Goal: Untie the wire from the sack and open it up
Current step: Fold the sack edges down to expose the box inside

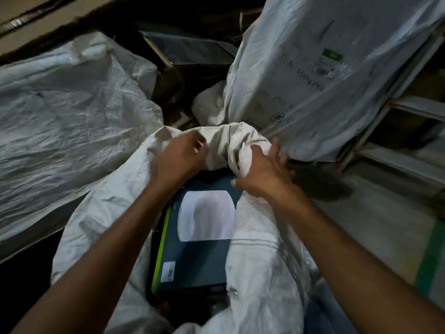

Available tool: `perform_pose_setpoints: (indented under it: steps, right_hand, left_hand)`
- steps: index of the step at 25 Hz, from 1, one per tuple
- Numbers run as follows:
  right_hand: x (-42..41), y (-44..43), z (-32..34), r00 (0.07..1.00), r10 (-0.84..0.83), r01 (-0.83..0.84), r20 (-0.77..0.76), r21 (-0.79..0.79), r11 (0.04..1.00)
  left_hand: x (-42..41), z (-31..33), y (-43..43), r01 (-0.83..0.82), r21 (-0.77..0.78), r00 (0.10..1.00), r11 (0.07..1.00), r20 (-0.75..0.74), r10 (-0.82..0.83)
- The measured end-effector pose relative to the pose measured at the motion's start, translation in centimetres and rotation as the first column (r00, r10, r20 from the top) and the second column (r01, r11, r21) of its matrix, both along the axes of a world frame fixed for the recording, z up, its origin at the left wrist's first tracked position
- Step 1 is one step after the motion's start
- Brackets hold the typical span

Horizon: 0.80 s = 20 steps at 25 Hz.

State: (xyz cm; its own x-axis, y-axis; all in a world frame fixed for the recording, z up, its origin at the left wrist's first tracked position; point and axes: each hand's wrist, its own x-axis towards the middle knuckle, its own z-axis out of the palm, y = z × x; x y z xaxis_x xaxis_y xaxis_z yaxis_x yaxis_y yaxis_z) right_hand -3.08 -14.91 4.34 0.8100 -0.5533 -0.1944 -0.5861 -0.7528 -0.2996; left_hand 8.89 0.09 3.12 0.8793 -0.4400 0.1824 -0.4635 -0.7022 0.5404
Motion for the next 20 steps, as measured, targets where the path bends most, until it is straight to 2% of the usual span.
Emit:
perform_pose_setpoints:
  steps: [1, 2, 3, 4, 5, 6, 7, 8, 10, 12, 14, 15, 16, 17, 18, 20]
  right_hand:
    - [-1.4, -0.6, -0.3, 1.0, -0.023, 0.025, -0.02, 0.076, 0.997]
    - [-1.9, -1.8, -0.7, 0.998, -0.055, 0.049, 0.031, 0.179, 0.983]
    - [-2.1, -3.2, -1.0, 0.988, -0.108, 0.066, 0.114, 0.323, 0.944]
    - [-2.6, -4.8, -1.2, 0.974, -0.166, 0.068, 0.154, 0.501, 0.863]
    - [-3.2, -6.1, -1.1, 0.964, -0.223, 0.063, 0.147, 0.685, 0.726]
    - [-4.0, -7.1, -1.1, 0.955, -0.276, 0.05, 0.11, 0.856, 0.515]
    - [-5.0, -8.2, -1.2, 0.949, -0.31, 0.05, 0.06, 0.941, 0.335]
    - [-5.8, -9.1, -1.6, 0.939, -0.34, 0.034, 0.053, 0.97, 0.242]
    - [-7.7, -9.0, -1.6, 0.952, -0.279, 0.011, 0.124, 0.899, 0.438]
    - [-7.9, -7.8, -0.9, 0.946, -0.272, 0.004, 0.177, 0.832, 0.555]
    - [-8.0, -6.3, 0.0, 0.976, -0.163, 0.009, 0.147, 0.718, 0.696]
    - [-8.5, -5.1, 0.6, 0.982, -0.147, 0.033, 0.115, 0.669, 0.742]
    - [-8.5, -5.3, 0.3, 0.991, -0.055, -0.021, 0.126, 0.537, 0.843]
    - [-8.8, -5.8, -0.6, 0.989, -0.069, -0.001, 0.134, 0.465, 0.885]
    - [-8.3, -6.8, -1.9, 0.99, -0.093, 0.035, 0.108, 0.449, 0.893]
    - [-8.9, -9.0, -3.5, 0.987, -0.155, 0.097, 0.044, 0.602, 0.792]
  left_hand:
    - [-2.8, 0.2, -0.1, 0.057, 0.022, 0.961, 0.998, -0.272, -0.049]
    - [-5.8, 0.3, 0.0, 0.119, 0.028, 0.855, 0.993, -0.511, -0.088]
    - [-9.0, 0.2, 0.2, 0.154, 0.013, 0.74, 0.988, -0.664, -0.107]
    - [-12.1, -0.1, 0.3, 0.164, -0.004, 0.667, 0.986, -0.736, -0.114]
    - [-15.2, -0.4, 0.4, 0.163, -0.021, 0.645, 0.986, -0.755, -0.123]
    - [-17.3, -0.9, 0.2, 0.156, -0.038, 0.661, 0.987, -0.739, -0.133]
    - [-18.8, -1.2, -0.2, 0.151, -0.054, 0.701, 0.987, -0.698, -0.146]
    - [-20.2, -1.5, -0.9, 0.145, -0.072, 0.746, 0.987, -0.647, -0.157]
    - [-22.9, -1.9, -2.4, 0.125, -0.124, 0.837, 0.984, -0.519, -0.172]
    - [-24.9, -2.0, -4.7, 0.193, -0.108, 0.94, 0.975, -0.266, -0.215]
    - [-27.0, -3.1, -7.0, 0.243, -0.044, 0.968, 0.969, -0.05, -0.245]
    - [-28.4, -3.5, -7.9, 0.258, -0.028, 0.966, 0.966, -0.026, -0.258]
    - [-29.4, -4.0, -8.3, 0.265, -0.042, 0.964, 0.963, -0.023, -0.266]
    - [-29.9, -4.0, -8.0, 0.27, -0.069, 0.962, 0.96, -0.016, -0.272]
    - [-29.9, -3.6, -7.3, 0.257, -0.111, 0.963, 0.96, -0.052, -0.264]
    - [-28.9, -2.4, -5.1, 0.149, -0.229, 0.927, 0.962, -0.305, -0.217]
